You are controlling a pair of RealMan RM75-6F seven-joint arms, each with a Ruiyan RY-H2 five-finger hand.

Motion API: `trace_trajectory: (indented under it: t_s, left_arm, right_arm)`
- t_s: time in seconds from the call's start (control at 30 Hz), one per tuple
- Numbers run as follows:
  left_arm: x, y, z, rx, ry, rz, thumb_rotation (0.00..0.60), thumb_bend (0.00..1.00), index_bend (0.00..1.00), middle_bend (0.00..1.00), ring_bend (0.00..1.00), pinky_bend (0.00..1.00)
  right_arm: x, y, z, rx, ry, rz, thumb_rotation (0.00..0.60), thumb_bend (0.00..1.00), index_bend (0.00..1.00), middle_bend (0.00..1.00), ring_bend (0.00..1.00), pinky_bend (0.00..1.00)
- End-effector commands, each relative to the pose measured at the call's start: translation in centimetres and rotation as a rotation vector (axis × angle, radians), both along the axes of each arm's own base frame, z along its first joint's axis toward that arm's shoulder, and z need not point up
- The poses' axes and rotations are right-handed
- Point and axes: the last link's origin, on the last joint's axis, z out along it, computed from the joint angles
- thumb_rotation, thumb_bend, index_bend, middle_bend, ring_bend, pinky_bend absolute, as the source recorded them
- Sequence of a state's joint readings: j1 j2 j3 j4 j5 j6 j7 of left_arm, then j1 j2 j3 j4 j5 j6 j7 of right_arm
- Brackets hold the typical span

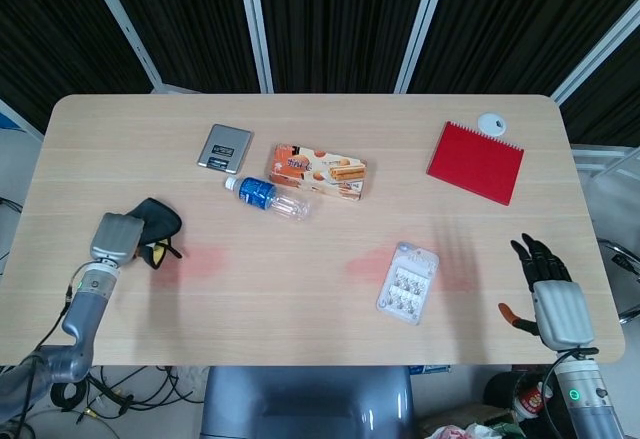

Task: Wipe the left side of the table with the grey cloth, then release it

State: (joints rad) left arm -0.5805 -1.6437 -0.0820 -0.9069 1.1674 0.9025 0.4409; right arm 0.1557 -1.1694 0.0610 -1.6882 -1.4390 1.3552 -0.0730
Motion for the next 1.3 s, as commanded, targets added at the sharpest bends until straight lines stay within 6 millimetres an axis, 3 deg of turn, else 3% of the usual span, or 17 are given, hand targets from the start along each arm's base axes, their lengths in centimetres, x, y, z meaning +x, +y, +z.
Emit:
trace_trajectory:
  t_s: [0.03,0.33,0.57,0.83,1.07,1.3]
  left_arm:
    - [1.5,-0.2,-1.2,-0.018,-0.026,-0.031,0.600,0.53,0.72,0.71,0.64,0.74]
    - [5.8,-1.2,-4.1,-0.092,-0.096,-0.115,0.600,0.53,0.72,0.71,0.64,0.74]
    - [9.6,-3.1,-7.3,-0.179,-0.139,-0.181,0.600,0.53,0.72,0.71,0.64,0.74]
    - [12.0,-5.3,-10.0,-0.259,-0.155,-0.231,0.600,0.53,0.72,0.71,0.64,0.74]
    - [10.9,-5.0,-8.8,-0.234,-0.119,-0.234,0.600,0.53,0.72,0.71,0.64,0.74]
    - [5.8,-3.7,-5.6,-0.165,-0.045,-0.128,0.600,0.53,0.72,0.71,0.64,0.74]
  right_arm:
    - [0.0,0.0,0.0,0.000,-0.002,-0.001,0.600,0.13,0.00,0.00,0.00,0.14]
    - [0.0,0.0,0.0,0.001,-0.002,0.005,0.600,0.14,0.00,0.00,0.00,0.14]
    - [0.0,0.0,0.1,-0.002,-0.004,0.001,0.600,0.13,0.00,0.00,0.00,0.14]
    - [-0.1,0.0,0.3,-0.006,-0.005,0.002,0.600,0.14,0.00,0.00,0.00,0.14]
    - [-0.1,0.0,0.3,-0.005,-0.008,0.001,0.600,0.13,0.00,0.00,0.00,0.14]
    - [0.0,0.1,0.2,-0.001,-0.006,0.007,0.600,0.14,0.00,0.00,0.00,0.14]
